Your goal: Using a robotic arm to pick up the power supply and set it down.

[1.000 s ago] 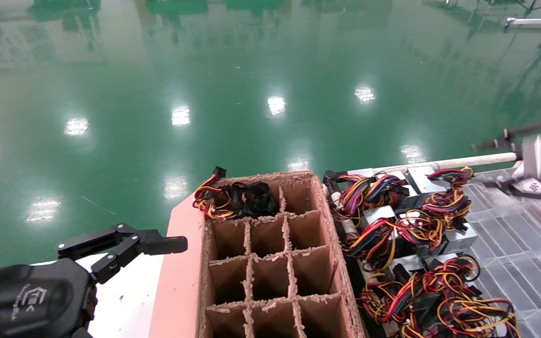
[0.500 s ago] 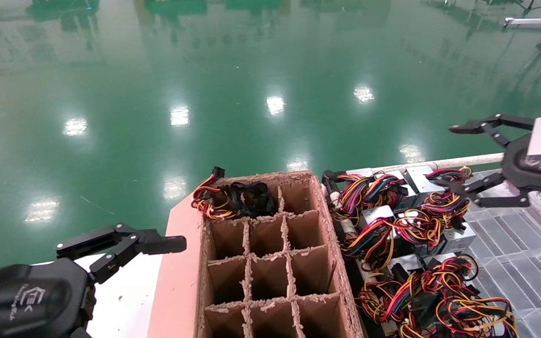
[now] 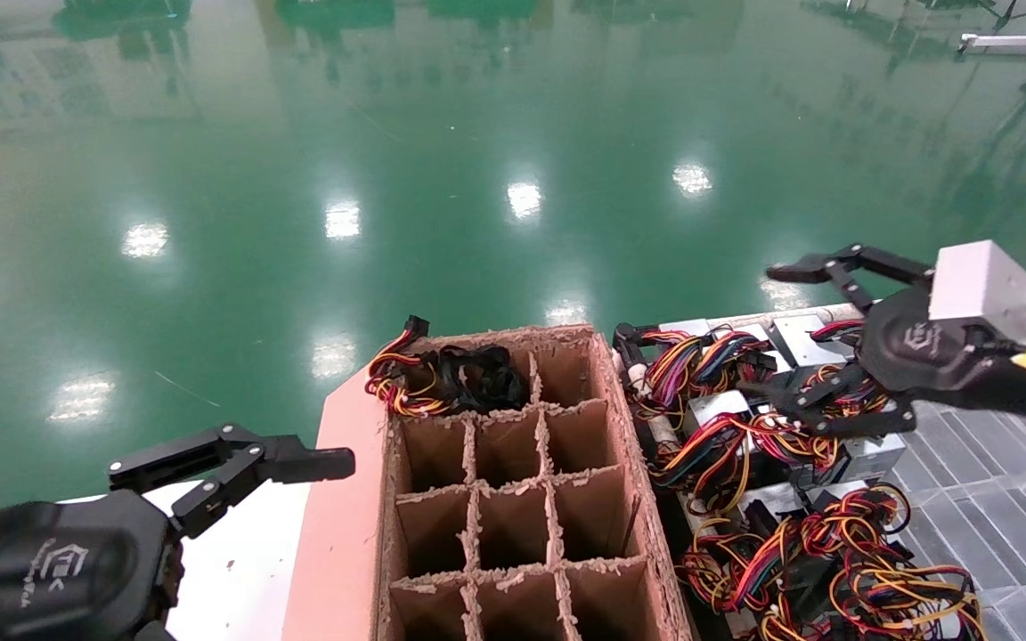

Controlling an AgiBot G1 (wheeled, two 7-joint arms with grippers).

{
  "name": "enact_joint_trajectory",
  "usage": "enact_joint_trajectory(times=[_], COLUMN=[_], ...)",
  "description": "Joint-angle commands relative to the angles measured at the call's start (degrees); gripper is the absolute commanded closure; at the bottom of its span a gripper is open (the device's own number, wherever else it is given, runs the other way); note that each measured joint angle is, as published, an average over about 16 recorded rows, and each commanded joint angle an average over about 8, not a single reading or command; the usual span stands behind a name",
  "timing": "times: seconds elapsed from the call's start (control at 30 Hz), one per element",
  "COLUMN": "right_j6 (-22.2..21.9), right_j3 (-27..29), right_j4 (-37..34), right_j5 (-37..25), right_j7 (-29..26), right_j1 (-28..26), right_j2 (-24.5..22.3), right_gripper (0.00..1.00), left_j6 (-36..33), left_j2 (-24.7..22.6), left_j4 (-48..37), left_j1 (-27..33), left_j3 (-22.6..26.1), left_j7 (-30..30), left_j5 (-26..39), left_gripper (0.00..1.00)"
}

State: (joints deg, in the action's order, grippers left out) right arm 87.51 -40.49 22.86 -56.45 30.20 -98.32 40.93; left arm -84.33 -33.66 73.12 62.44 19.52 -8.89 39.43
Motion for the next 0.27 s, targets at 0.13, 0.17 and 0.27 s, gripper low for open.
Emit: enact_joint_trajectory(times=[0.13,0.17,0.27], right_j6=[-0.25,-0.29,-0.37], right_j3=[3.31,3.95,4.94], right_j4=[6.85,8.19,10.24], right_j5=[1.97,2.36,2.94], right_j7=[-5.53,-6.61,-8.26], right_j1=[4.97,5.94,7.42], right_j2=[-0.8,-0.96,-1.19], right_gripper=[0.0,0.0,0.0], left_j6=[0.0,0.0,0.0], left_j2=[0.0,0.0,0.0], left_j4=[0.0,0.0,0.0], left_j1=[0.0,0.0,0.0], left_j3=[0.01,0.01,0.01], left_j7=[0.0,0.0,0.0], left_j5=[0.0,0.0,-0.01], left_gripper=[0.0,0.0,0.0])
